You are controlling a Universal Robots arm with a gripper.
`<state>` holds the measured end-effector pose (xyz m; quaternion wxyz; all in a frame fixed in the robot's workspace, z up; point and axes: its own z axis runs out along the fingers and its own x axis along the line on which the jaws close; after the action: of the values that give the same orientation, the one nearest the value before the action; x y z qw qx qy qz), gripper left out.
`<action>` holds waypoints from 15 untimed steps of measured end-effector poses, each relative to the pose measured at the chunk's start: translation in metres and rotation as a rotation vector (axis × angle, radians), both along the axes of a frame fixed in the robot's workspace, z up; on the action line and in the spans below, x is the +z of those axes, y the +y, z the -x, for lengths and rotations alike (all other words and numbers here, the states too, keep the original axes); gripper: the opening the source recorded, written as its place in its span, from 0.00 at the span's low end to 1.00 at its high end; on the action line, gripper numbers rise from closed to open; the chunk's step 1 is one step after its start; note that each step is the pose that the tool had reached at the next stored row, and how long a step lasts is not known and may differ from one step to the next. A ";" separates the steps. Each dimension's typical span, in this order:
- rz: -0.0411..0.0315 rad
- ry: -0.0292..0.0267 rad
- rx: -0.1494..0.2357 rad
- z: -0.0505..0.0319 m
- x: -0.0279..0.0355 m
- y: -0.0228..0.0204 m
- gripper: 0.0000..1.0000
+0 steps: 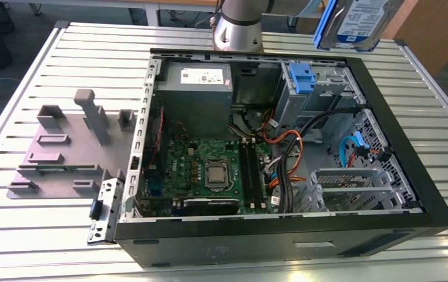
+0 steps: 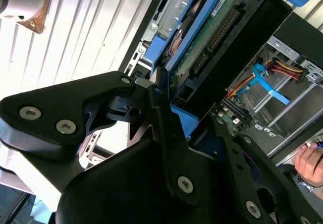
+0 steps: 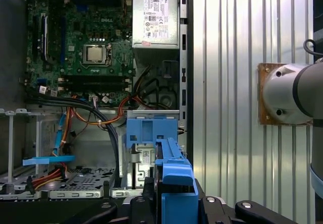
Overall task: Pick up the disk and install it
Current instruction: 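Pick up the disk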
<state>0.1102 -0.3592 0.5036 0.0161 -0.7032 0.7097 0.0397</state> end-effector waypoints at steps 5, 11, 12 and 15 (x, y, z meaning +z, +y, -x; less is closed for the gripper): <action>0.0001 0.0000 0.000 0.0000 0.0000 -0.0022 0.37; 0.0000 0.0000 0.000 0.0000 0.0000 -0.0039 0.37; 0.0001 0.0000 0.000 0.0000 0.0000 -0.0042 0.37; 0.0001 0.0000 0.000 0.0000 0.0000 -0.0049 0.37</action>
<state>0.1102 -0.3641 0.5036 0.0161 -0.7032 0.7097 0.0397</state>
